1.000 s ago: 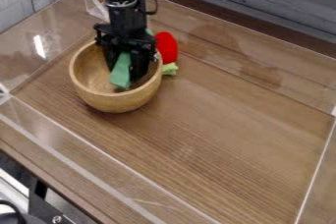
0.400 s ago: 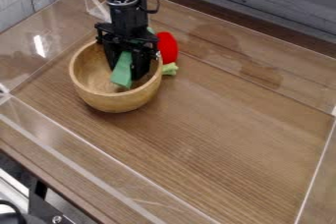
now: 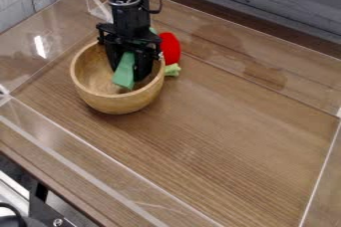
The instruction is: Put the green block in the brown bowl
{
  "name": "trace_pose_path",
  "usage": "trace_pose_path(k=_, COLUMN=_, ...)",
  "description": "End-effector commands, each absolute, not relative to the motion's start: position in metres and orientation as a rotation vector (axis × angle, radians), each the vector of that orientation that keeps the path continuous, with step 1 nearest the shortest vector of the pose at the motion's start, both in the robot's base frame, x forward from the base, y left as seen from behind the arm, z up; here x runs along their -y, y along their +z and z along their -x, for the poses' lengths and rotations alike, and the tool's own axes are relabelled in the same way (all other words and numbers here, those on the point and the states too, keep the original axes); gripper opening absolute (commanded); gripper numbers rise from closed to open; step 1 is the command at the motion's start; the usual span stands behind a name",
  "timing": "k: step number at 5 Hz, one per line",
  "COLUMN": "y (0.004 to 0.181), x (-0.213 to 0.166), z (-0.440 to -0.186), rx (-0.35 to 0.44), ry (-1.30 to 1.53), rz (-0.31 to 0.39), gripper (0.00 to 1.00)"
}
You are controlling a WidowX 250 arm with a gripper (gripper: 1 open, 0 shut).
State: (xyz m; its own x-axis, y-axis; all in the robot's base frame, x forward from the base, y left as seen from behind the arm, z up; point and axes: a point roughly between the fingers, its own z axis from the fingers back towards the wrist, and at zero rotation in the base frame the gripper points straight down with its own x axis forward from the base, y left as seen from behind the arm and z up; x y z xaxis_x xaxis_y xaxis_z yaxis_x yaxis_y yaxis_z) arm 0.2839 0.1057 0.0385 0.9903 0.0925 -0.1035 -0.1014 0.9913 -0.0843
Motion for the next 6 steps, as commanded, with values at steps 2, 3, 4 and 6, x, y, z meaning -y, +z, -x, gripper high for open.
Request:
trace_pose_path(k=2, y=0.0583, x=-0.1078, z=-0.2960, rx=-0.027, ry=0.097, rz=0.061, gripper=0.00)
trace_pose_path(k=3, y=0.0581, x=-0.1074, z=-0.2962, rx=-0.029, ry=0.102, rz=0.062, gripper=0.00)
trace_pose_path(k=4, y=0.0575, x=-0.1070, z=-0.2964, rx=-0.031, ry=0.107, rz=0.063, gripper=0.00)
trace_pose_path(k=6, y=0.0564, x=-0.1062, z=-0.2968, rx=-0.034, ry=0.116, rz=0.064, gripper=0.00)
